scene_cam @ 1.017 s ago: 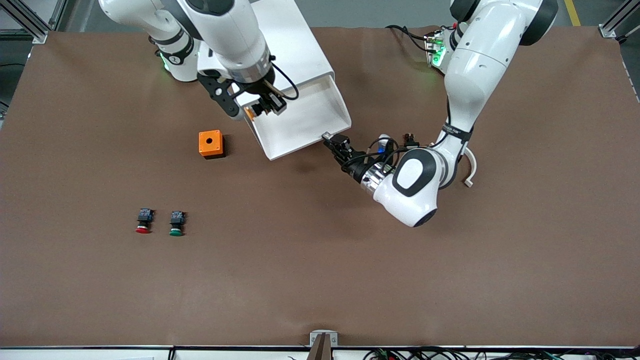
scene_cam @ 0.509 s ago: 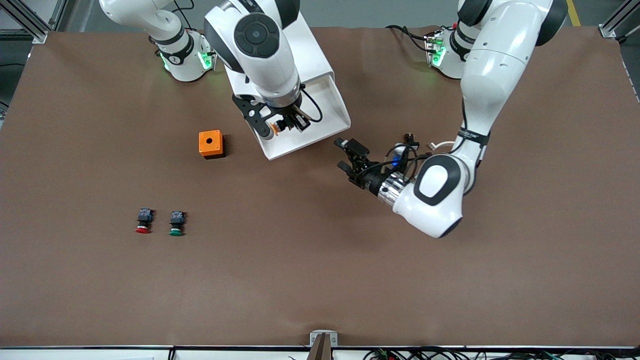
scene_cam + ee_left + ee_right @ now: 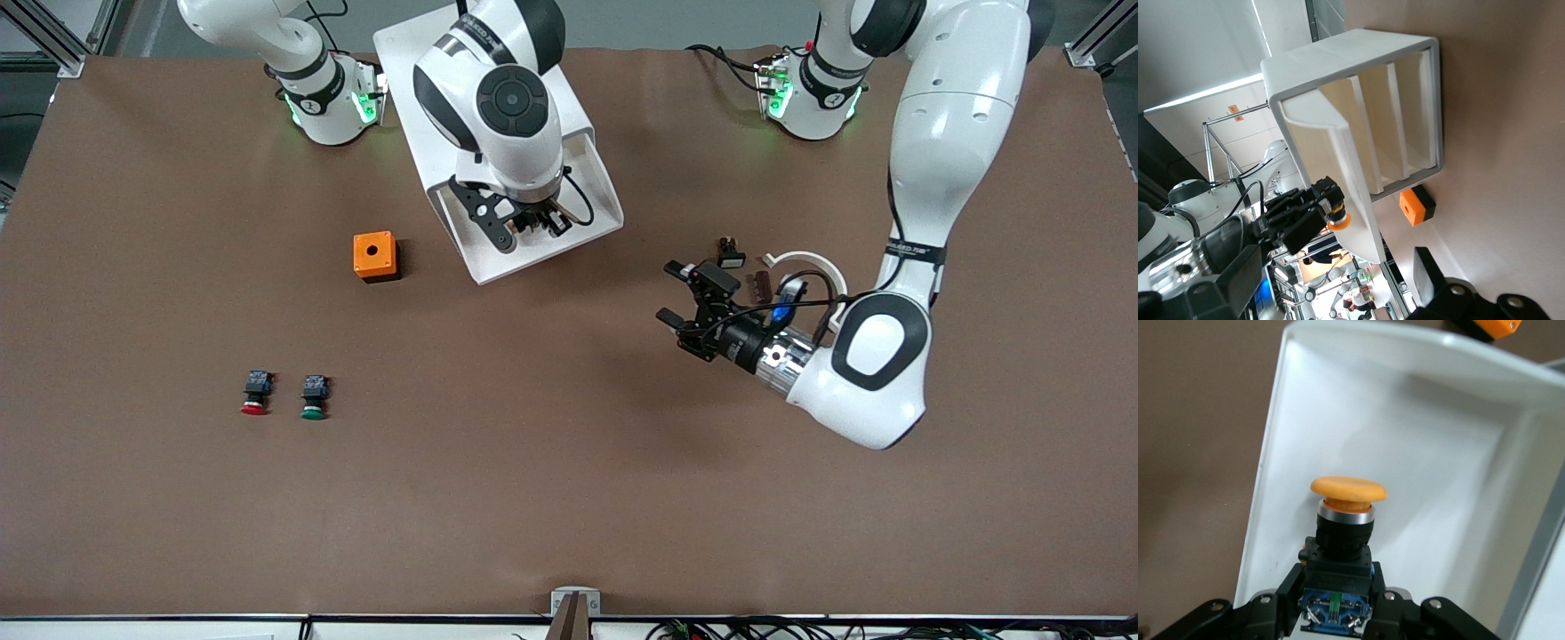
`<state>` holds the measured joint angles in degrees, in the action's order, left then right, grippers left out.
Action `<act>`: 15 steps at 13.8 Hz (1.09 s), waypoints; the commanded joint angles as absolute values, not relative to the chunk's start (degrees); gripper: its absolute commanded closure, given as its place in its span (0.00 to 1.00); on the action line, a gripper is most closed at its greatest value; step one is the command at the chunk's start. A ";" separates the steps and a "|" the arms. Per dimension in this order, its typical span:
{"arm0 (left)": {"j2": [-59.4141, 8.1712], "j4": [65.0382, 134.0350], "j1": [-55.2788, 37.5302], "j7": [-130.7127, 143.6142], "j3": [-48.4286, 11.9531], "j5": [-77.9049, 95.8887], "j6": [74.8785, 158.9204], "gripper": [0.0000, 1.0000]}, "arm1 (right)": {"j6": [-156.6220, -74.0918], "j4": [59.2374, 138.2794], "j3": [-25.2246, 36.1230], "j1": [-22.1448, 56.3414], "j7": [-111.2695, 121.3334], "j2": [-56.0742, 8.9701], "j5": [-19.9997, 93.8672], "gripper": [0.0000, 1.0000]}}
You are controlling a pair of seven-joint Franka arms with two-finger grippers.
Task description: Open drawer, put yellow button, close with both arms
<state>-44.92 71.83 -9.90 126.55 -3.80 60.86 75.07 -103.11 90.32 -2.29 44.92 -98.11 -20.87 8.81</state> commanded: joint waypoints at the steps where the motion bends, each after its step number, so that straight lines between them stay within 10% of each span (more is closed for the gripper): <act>1: -42.55 71.98 -8.70 124.90 -3.69 55.14 71.31 0.00 | -105.73 92.46 -1.58 46.93 -101.07 -20.04 10.11 1.00; 6: -40.61 71.37 -5.55 114.63 -3.78 45.01 69.70 0.00 | -106.00 92.81 -1.58 46.84 -101.16 -20.13 10.11 0.85; 8: -40.52 69.71 -3.79 107.00 -3.69 43.69 69.70 0.00 | -105.91 92.81 -1.50 46.93 -101.16 -20.13 10.11 0.64; 9: -40.52 69.35 -2.82 102.44 -3.43 42.29 69.78 0.00 | -105.73 92.81 -1.58 46.85 -101.16 -20.13 10.11 0.28; 11: -40.43 69.08 -0.71 95.39 -3.25 39.65 69.87 0.00 | -105.21 92.64 -1.58 46.85 -100.29 -20.13 10.11 0.00; 15: -36.40 68.82 -1.49 86.69 -2.63 25.63 76.10 0.00 | -100.56 89.83 -1.49 46.32 -100.20 -19.86 10.11 0.00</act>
<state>-39.99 68.65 0.24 90.46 -3.10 32.98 73.59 -103.24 91.38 -1.90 46.45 -100.54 -20.83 8.82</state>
